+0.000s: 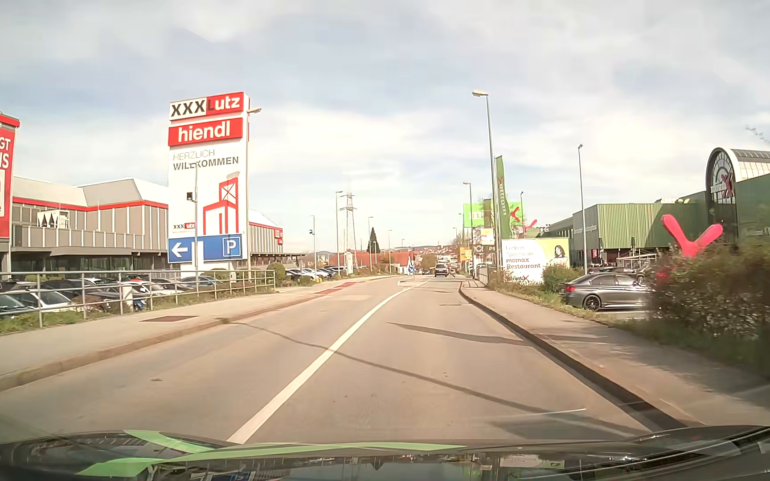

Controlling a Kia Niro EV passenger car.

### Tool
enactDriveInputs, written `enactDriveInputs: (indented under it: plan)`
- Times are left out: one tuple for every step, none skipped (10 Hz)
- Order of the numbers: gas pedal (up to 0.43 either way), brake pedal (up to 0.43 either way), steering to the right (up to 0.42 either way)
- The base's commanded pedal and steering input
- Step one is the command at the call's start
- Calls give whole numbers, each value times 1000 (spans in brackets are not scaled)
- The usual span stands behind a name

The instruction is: Follow the waypoints while adhering to traffic rules and regulations

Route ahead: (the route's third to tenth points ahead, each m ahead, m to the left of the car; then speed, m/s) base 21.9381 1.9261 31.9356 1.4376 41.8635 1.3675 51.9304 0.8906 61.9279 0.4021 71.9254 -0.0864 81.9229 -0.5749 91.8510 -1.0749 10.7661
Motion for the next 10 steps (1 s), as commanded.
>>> enactDriveInputs:
  plan:
    - [47, 0, -3]
    - [39, 0, -4]
    - [39, 0, -3]
    - [8, 0, -3]
    - [0, 0, 0]
    - [0, 0, 2]
    - [0, 0, 6]
    - [0, 0, 4]
    - [8, 0, 4]
    - [20, 0, 6]
